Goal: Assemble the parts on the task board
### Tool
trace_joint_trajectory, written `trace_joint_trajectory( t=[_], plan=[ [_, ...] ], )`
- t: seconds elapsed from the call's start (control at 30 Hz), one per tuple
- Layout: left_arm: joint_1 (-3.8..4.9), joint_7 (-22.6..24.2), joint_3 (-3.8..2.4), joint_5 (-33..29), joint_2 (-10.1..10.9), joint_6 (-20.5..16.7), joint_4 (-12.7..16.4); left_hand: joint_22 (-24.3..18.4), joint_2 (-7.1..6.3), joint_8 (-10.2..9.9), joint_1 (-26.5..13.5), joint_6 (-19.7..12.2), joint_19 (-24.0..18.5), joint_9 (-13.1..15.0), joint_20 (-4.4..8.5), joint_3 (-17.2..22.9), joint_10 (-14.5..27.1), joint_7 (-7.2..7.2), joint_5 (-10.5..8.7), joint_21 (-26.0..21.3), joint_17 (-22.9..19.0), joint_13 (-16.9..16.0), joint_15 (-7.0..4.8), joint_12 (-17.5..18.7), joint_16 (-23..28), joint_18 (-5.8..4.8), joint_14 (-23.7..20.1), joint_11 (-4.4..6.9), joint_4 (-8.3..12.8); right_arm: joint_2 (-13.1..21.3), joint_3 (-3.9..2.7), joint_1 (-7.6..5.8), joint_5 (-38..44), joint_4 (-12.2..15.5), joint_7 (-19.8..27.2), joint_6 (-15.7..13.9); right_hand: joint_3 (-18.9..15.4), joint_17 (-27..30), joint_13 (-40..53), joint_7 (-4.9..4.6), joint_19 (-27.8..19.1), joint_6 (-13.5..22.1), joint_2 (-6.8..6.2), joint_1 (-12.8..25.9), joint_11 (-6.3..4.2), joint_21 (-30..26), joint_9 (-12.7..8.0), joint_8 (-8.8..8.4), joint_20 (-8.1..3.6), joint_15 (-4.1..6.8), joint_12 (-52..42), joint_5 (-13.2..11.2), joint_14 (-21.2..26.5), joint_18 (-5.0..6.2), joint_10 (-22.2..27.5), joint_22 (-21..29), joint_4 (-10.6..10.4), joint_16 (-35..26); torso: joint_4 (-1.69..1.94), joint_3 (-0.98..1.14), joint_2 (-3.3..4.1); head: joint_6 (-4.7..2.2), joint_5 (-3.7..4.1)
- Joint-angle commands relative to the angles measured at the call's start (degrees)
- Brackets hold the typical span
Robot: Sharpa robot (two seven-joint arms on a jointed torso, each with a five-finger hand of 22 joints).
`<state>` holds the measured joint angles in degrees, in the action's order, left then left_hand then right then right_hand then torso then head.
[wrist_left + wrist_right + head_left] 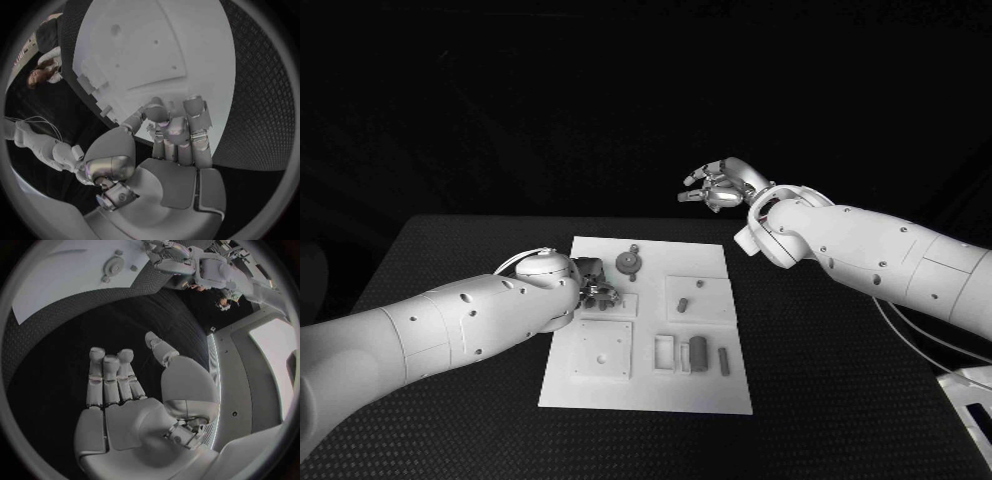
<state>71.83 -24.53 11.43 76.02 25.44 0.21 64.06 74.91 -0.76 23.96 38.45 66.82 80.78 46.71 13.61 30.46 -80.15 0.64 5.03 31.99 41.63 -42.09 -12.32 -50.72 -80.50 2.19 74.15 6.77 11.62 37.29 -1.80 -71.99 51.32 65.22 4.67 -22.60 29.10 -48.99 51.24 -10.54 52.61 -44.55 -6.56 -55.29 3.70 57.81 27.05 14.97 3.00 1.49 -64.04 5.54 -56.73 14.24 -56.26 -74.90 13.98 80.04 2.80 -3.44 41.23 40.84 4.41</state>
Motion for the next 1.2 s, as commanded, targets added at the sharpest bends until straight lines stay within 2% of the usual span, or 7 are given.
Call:
trace_joint_trajectory(
  t=[0.03,0.3,0.97,1.03,1.07,1.2],
  plan=[
    [-0.05,0.1,0.02,-0.1,-0.3,0.0,-0.1,1.0,-0.09,-0.2,-1.0,0.0,0.0,0.1,0.21,-0.1,0.4,-0.01,-1.64,-0.4,-0.1,0.1,-0.37,-0.3,-0.2,0.36,-0.1,0.19,-0.6,-0.1,-0.03,0.01,0.0,0.0,0.2,0.7,0.0,0.1,-0.1,-0.45,-0.4,0.1,0.02,0.6,0.96,-0.4,-0.1,0.13,0.18,-0.02,-0.2,-0.1,0.5,0.76,8.8,-0.2,-0.4,0.3,-0.02,0.01,0.01,-0.01,0.0],
    [-0.05,0.3,0.01,-0.5,-0.6,-0.2,-0.2,1.0,-1.14,-0.3,-3.0,-0.1,0.0,0.3,0.26,-1.1,0.5,-0.03,-2.27,-0.4,-0.2,0.0,-0.37,-0.4,-0.4,0.42,-0.3,0.17,-1.6,-0.1,-0.03,0.02,0.0,-0.1,0.2,0.8,0.0,0.1,-0.1,-0.45,-0.4,0.2,0.02,0.6,0.96,-0.4,-0.1,0.13,0.18,-0.03,-0.2,-0.1,0.5,0.76,8.8,-0.2,-0.4,0.3,0.0,0.02,0.0,-0.04,0.03],
    [-0.06,0.5,-0.03,-0.6,0.2,-0.8,-0.3,1.0,-2.78,-0.3,-3.9,-0.3,0.0,0.6,0.38,-1.3,0.6,-0.01,-2.26,-0.5,-0.2,-0.1,-0.44,-0.5,-0.6,0.54,-0.5,0.2,-1.6,0.0,-0.03,0.03,-0.1,-0.1,0.2,0.7,0.0,0.1,-0.1,-0.47,-0.4,0.2,-0.03,0.6,0.97,-0.4,-0.2,0.14,0.18,-0.04,-0.2,-0.1,0.6,0.76,8.9,-0.2,-0.5,0.3,0.0,-0.01,-0.01,-0.14,0.15],
    [-0.06,0.3,-0.09,-1.0,0.5,-0.6,-0.2,1.0,-2.97,-0.3,-4.0,-0.3,0.0,0.6,0.4,-1.3,0.6,-0.01,-2.27,-0.5,-0.2,-0.1,-0.45,-0.5,-0.6,0.55,-0.5,0.2,-1.7,0.0,-0.03,0.03,-0.1,-0.2,0.2,0.7,0.0,0.1,-0.1,-0.47,-0.4,0.2,-0.04,0.7,0.97,-0.4,-0.2,0.14,0.18,-0.04,-0.2,-0.1,0.6,0.76,8.9,-0.2,-0.5,0.3,0.01,0.0,-0.01,-0.16,0.18],
    [-0.05,0.2,-0.38,-1.6,0.7,-0.1,-0.2,1.0,-3.05,-0.3,-4.1,-0.4,0.0,0.6,0.4,-1.3,0.6,-0.02,-2.27,-0.5,-0.2,-0.1,-0.45,-0.5,-0.6,0.55,-0.5,0.2,-1.7,0.0,-0.03,0.03,-0.1,-0.2,0.2,0.7,0.0,0.2,-0.2,-0.47,-0.4,0.2,-0.05,0.7,0.98,-0.4,-0.2,0.14,0.18,-0.04,-0.2,-0.1,0.6,0.76,8.9,-0.2,-0.5,0.3,0.01,0.0,-0.02,-0.19,0.2],
    [-0.03,0.1,-0.8,-4.1,1.1,-0.4,0.2,1.0,-3.31,-0.4,-4.2,-0.5,0.0,0.6,0.42,-1.3,0.6,-0.03,-2.26,-0.5,-0.2,-0.1,-0.45,-0.5,-0.6,0.57,-0.5,0.19,-1.8,0.0,-0.03,0.03,-0.3,-0.3,0.2,0.7,-0.1,0.2,-0.2,-0.49,-0.4,0.3,-0.14,0.8,0.99,-0.4,-0.2,0.14,0.19,-0.06,-0.2,-0.1,0.6,0.76,8.9,-0.2,-0.6,0.3,-0.01,0.0,0.0,-0.36,0.25]
  ],
)
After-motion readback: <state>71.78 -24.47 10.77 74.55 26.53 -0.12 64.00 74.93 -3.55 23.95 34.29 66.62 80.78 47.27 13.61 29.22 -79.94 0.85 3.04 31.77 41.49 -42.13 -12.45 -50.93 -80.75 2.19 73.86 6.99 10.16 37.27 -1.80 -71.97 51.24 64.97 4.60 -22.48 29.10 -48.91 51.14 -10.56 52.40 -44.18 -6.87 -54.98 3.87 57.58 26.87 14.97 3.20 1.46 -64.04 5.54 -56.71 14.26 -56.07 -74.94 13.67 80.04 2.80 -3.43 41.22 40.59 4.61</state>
